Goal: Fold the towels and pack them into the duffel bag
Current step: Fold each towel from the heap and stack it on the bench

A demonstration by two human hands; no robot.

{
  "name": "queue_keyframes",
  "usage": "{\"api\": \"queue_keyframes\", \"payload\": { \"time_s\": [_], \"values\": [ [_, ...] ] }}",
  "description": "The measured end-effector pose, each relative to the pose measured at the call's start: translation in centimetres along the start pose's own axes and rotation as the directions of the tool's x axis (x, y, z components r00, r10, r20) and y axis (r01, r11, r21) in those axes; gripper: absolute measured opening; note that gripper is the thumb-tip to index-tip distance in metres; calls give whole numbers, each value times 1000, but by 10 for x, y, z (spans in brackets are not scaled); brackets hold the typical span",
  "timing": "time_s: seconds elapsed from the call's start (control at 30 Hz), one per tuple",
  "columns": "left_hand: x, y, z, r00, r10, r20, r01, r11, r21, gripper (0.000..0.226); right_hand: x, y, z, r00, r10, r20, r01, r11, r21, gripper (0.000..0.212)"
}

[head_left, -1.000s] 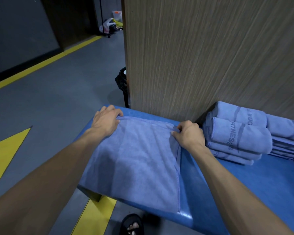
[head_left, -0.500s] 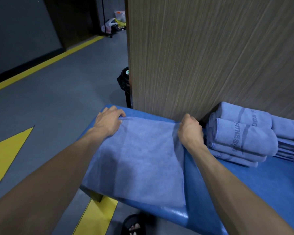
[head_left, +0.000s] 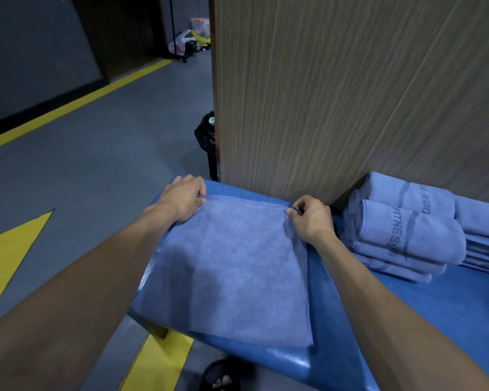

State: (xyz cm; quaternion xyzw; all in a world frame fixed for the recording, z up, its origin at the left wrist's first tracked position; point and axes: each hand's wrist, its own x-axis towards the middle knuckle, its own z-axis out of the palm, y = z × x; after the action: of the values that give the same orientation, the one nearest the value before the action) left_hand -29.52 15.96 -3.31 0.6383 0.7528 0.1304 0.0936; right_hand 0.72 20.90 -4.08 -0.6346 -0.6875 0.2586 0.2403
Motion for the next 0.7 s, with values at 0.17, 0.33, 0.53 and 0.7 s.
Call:
{"api": "queue_keyframes", "payload": {
  "time_s": [0.17,0.33,0.53,0.7],
  "values": [
    [4,2,1,998,7,65,-12,998,68,10,0,-5,4,996,-30,83,24,997,79,28],
    [6,3,-2,995,11,104,-24,992,122,22,-3,-9,-1,996,-87,18,83,983,161,23],
    [-4,-9,-22,984,15,180,-46,984,171,8,-19,-13,-21,979,-178,-102,202,924,324,23],
    [-38,-21,-59,973,85,213,-92,995,27,17,-41,-29,-42,967,-180,-181,245,851,465,24]
  ]
}}
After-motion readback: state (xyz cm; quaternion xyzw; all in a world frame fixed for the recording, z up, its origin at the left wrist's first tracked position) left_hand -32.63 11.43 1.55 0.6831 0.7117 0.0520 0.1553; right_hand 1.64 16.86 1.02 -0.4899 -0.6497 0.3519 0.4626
